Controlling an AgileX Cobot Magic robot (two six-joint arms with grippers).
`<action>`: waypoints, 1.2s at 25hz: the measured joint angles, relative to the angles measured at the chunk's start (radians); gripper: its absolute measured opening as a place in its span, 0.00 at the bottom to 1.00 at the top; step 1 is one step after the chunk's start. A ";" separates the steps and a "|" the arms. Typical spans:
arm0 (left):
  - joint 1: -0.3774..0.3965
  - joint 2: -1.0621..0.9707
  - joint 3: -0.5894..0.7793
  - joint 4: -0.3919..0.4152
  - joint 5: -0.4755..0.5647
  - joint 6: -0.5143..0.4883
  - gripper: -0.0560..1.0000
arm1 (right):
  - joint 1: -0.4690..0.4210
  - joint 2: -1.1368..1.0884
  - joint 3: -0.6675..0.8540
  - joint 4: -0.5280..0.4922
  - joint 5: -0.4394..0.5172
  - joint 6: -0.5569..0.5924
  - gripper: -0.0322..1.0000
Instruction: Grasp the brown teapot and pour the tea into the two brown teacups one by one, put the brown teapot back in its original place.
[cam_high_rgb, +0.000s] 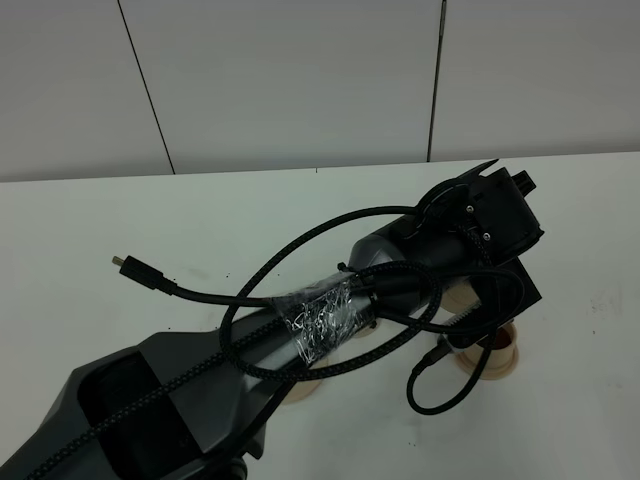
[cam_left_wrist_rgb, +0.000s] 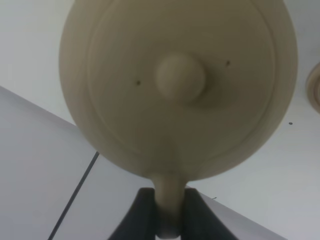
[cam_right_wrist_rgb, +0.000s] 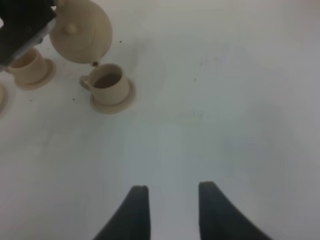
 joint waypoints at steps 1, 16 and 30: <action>0.000 0.000 0.000 0.000 0.000 0.000 0.21 | 0.000 0.000 0.000 0.000 0.000 0.000 0.26; 0.000 0.000 0.000 -0.016 0.038 -0.029 0.21 | 0.000 0.000 0.000 0.000 0.000 0.000 0.26; 0.000 0.000 0.000 -0.022 0.061 -0.082 0.21 | 0.000 0.000 0.000 0.000 0.000 0.000 0.26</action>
